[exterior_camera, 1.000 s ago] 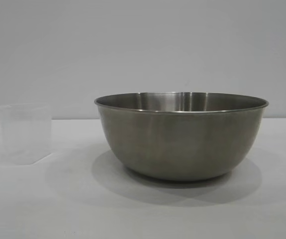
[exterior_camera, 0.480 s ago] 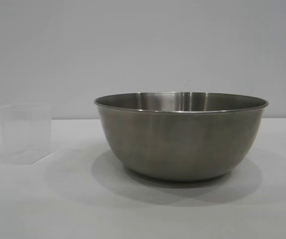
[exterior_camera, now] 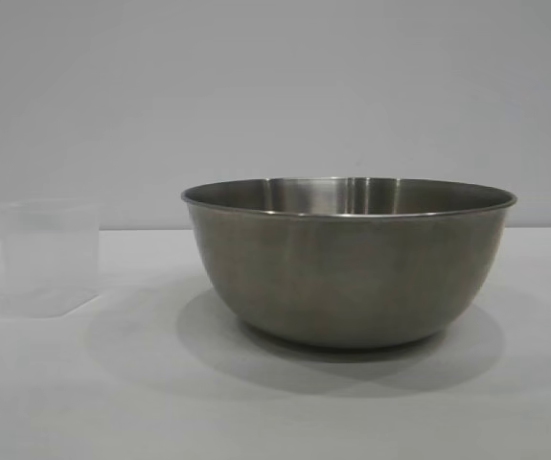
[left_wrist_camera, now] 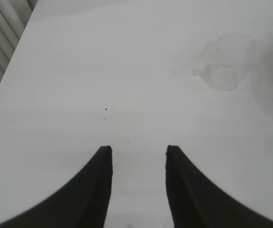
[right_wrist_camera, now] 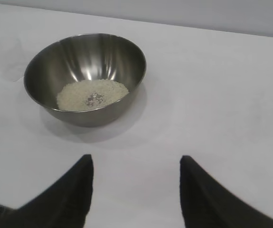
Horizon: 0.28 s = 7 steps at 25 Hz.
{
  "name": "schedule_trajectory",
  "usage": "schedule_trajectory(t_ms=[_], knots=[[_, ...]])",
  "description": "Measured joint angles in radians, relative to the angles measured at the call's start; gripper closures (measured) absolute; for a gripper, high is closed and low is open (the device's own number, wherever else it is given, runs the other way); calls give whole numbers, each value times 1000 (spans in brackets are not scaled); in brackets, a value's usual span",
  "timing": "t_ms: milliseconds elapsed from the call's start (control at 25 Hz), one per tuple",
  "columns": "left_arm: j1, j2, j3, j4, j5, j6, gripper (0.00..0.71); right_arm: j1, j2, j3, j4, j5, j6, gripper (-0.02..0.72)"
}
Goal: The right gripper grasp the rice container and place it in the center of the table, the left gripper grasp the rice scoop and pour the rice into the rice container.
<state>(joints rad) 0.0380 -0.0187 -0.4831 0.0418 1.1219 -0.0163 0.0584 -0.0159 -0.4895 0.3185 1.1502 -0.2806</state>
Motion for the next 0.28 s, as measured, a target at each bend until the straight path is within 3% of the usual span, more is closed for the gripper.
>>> schedule_trajectory(t_ms=[280], knots=[[0, 0, 0, 0, 0, 0, 480, -43, 0, 0, -25, 0, 0, 320]])
